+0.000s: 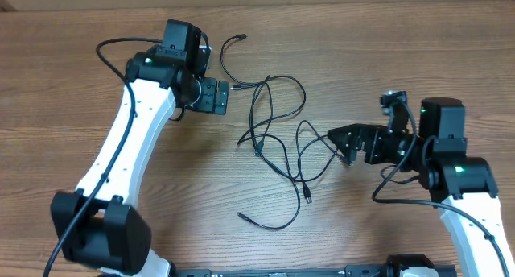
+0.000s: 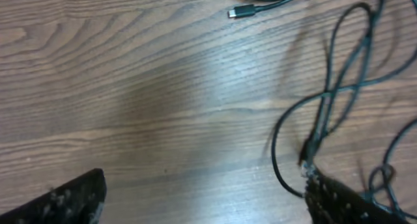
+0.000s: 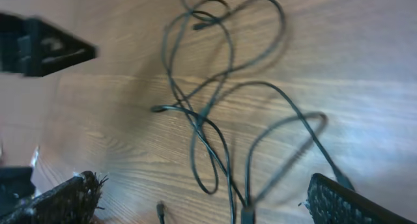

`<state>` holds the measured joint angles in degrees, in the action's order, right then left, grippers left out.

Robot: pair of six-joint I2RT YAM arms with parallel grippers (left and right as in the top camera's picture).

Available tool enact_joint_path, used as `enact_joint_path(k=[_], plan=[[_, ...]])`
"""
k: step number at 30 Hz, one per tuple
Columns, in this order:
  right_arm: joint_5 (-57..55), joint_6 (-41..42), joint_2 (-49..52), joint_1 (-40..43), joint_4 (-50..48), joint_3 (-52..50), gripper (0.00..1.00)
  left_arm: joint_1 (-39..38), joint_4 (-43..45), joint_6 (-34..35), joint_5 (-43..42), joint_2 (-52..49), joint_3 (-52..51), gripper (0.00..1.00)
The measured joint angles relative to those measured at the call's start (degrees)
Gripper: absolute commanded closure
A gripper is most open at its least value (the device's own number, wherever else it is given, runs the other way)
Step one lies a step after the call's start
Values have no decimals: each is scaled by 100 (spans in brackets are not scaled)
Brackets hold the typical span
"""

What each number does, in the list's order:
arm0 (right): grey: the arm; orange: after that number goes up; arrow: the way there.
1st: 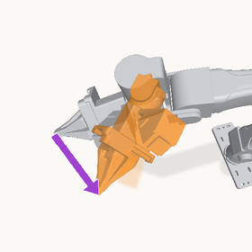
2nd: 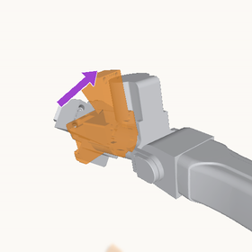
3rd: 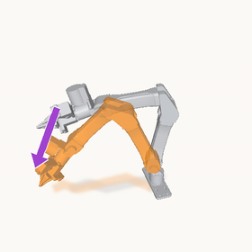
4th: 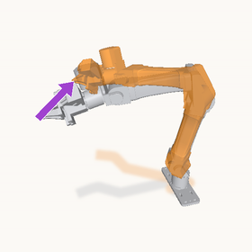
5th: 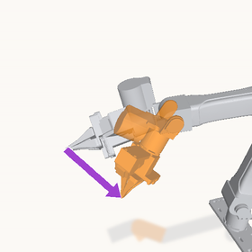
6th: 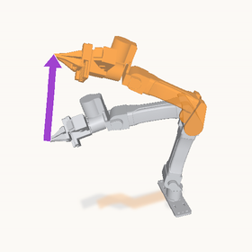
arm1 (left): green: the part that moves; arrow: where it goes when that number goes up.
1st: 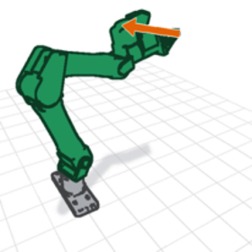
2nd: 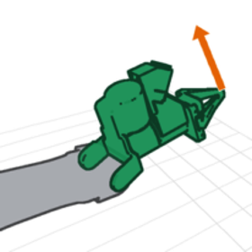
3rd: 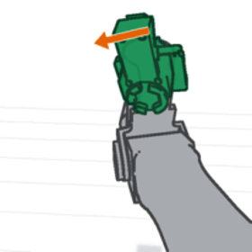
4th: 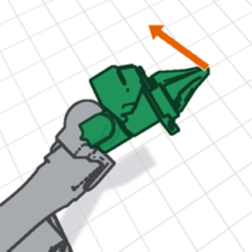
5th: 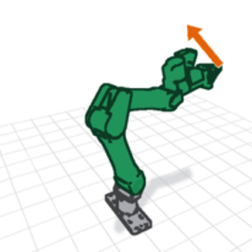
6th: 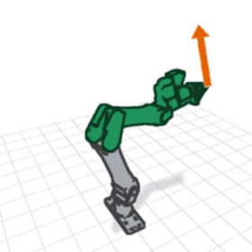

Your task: Untangle cables

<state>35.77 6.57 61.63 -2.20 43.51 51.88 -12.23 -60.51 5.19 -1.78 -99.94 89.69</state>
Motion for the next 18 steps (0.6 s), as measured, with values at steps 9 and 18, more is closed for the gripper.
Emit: enact_joint_path(k=[9, 18], plan=[[-20, -555, 299, -935, -474, 11, 0, 72, 66, -94, 0, -487, 0, 20], [-407, -883, 1117, -1552, -1386, 17, 0, 76, -221, -181, -116, -487, 4, 39]])
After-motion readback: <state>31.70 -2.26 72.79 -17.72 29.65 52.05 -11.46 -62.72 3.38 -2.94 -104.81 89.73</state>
